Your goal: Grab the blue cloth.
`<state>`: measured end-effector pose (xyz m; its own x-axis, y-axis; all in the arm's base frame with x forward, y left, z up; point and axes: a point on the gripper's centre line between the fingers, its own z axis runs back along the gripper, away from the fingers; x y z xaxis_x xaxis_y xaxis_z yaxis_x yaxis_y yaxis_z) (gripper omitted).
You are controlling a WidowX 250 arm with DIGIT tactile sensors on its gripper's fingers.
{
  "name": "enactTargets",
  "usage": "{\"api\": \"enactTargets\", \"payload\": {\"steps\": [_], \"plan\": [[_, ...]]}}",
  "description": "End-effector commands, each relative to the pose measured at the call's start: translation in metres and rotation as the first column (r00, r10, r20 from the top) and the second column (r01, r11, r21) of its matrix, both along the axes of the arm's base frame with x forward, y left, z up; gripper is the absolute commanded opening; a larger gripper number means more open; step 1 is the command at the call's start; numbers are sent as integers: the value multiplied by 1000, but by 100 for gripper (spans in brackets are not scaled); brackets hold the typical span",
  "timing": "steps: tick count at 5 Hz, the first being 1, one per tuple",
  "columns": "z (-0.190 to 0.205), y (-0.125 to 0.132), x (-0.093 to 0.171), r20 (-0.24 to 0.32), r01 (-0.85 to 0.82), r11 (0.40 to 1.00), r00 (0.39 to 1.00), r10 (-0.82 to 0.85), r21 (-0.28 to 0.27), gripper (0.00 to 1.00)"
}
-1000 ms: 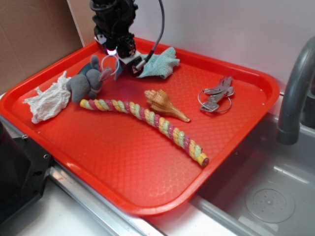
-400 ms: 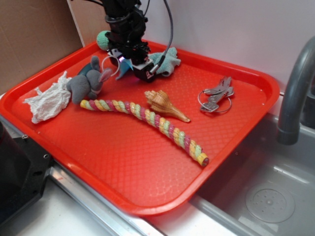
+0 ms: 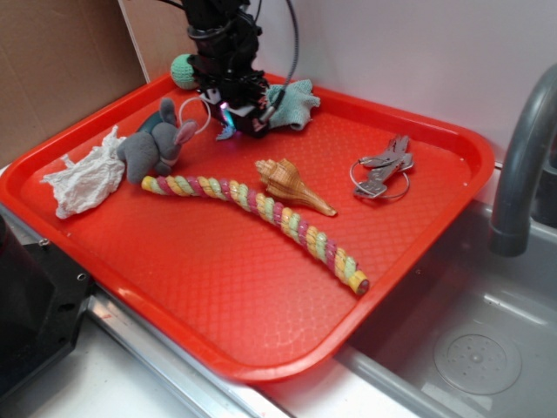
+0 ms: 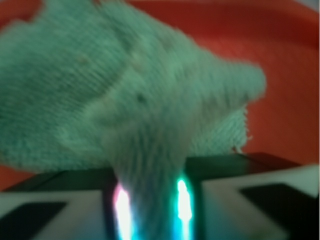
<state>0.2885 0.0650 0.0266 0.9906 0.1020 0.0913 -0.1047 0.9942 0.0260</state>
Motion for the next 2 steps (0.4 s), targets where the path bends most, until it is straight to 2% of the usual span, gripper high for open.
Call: {"api": "enactTargets", "payload": {"steps": [1, 2], "plan": [[113, -10, -48, 52, -135, 979, 988, 144, -149, 0], [162, -36, -82, 80, -84, 978, 992, 101, -193, 0]]}}
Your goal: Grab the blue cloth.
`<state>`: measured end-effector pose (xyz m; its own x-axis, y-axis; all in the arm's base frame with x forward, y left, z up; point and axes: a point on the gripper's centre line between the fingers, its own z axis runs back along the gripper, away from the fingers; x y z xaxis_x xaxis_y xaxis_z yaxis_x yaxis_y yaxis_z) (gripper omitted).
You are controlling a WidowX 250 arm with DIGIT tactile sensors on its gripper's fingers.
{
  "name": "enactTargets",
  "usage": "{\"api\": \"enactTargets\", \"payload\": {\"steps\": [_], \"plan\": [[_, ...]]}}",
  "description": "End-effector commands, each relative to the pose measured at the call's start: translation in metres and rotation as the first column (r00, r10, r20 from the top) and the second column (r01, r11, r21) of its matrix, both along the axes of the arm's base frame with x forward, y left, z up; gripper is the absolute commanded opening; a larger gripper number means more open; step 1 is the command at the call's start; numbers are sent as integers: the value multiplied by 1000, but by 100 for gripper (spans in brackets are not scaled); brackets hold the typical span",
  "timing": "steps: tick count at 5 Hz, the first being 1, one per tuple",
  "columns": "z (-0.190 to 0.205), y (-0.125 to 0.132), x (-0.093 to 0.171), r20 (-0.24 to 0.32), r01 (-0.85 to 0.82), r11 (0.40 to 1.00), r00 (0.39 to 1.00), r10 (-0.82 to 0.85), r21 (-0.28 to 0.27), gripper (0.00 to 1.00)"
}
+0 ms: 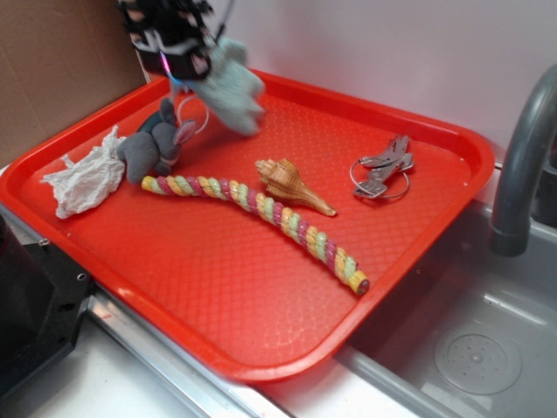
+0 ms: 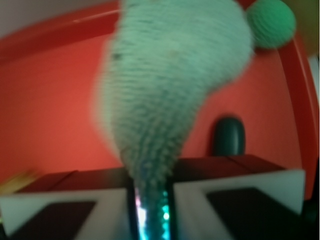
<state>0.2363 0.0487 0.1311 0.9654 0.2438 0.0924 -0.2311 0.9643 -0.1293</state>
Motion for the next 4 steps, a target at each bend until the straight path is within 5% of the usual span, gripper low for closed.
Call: {"api": "enactTargets", "payload": {"steps": [1, 4], "plan": [[96, -41, -61, 36, 23, 999, 999, -25, 43, 0], [106, -61, -101, 7, 63, 989, 998, -65, 137, 0]]}}
